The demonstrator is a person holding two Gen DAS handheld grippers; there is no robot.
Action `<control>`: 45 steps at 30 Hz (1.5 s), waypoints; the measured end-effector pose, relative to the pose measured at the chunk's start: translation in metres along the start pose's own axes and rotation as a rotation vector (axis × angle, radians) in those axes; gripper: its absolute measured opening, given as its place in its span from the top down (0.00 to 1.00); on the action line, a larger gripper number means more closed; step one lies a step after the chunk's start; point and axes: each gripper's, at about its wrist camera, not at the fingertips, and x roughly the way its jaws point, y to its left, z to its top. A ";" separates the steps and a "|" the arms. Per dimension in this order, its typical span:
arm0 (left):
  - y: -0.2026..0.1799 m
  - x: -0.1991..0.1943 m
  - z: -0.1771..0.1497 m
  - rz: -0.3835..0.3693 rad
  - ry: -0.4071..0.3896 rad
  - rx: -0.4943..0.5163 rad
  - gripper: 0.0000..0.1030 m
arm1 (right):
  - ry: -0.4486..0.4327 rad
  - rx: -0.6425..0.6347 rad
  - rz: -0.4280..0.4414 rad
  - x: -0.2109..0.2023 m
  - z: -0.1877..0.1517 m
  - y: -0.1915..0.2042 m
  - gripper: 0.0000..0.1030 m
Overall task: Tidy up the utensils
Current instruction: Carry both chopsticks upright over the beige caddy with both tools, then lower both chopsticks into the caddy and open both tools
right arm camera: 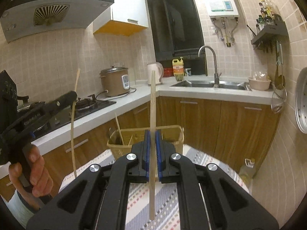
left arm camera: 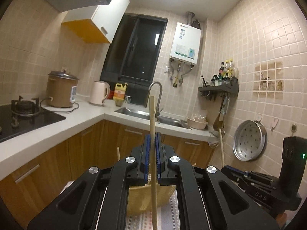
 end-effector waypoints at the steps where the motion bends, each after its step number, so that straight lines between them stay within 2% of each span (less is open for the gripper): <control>1: 0.001 0.007 0.000 -0.002 0.010 -0.011 0.97 | -0.013 -0.001 0.001 0.002 0.001 0.000 0.96; 5: 0.017 0.029 -0.008 -0.001 0.018 -0.059 0.97 | -0.072 0.022 -0.006 0.017 0.015 -0.006 0.96; 14: 0.036 0.072 0.007 0.024 -0.058 -0.083 0.97 | -0.158 0.075 -0.014 0.071 0.049 -0.025 0.95; 20: 0.047 0.097 0.011 0.090 -0.107 -0.110 0.97 | -0.240 0.041 -0.095 0.103 0.057 -0.030 0.96; 27: 0.046 0.104 -0.009 0.207 -0.217 -0.075 0.97 | -0.211 0.050 -0.117 0.144 0.039 -0.046 0.95; 33: 0.048 0.109 -0.022 0.271 -0.251 -0.057 0.96 | -0.203 0.042 -0.120 0.160 0.024 -0.051 0.95; 37: 0.047 0.113 -0.028 0.269 -0.234 -0.044 0.96 | -0.200 0.047 -0.109 0.163 0.019 -0.053 0.95; 40: 0.043 0.112 -0.030 0.247 -0.223 -0.020 0.95 | -0.165 0.053 -0.080 0.164 0.016 -0.055 0.95; 41: 0.044 0.111 -0.030 0.237 -0.223 -0.023 0.89 | -0.159 0.054 -0.076 0.163 0.014 -0.055 0.95; 42: 0.044 0.109 -0.030 0.230 -0.220 -0.025 0.75 | -0.157 0.053 -0.074 0.160 0.012 -0.054 0.95; 44: 0.043 0.102 -0.029 0.219 -0.221 -0.016 0.67 | -0.137 0.045 -0.054 0.153 0.010 -0.054 0.95; 45: 0.040 0.097 -0.029 0.220 -0.222 -0.001 0.67 | -0.130 0.043 -0.049 0.150 0.009 -0.054 0.95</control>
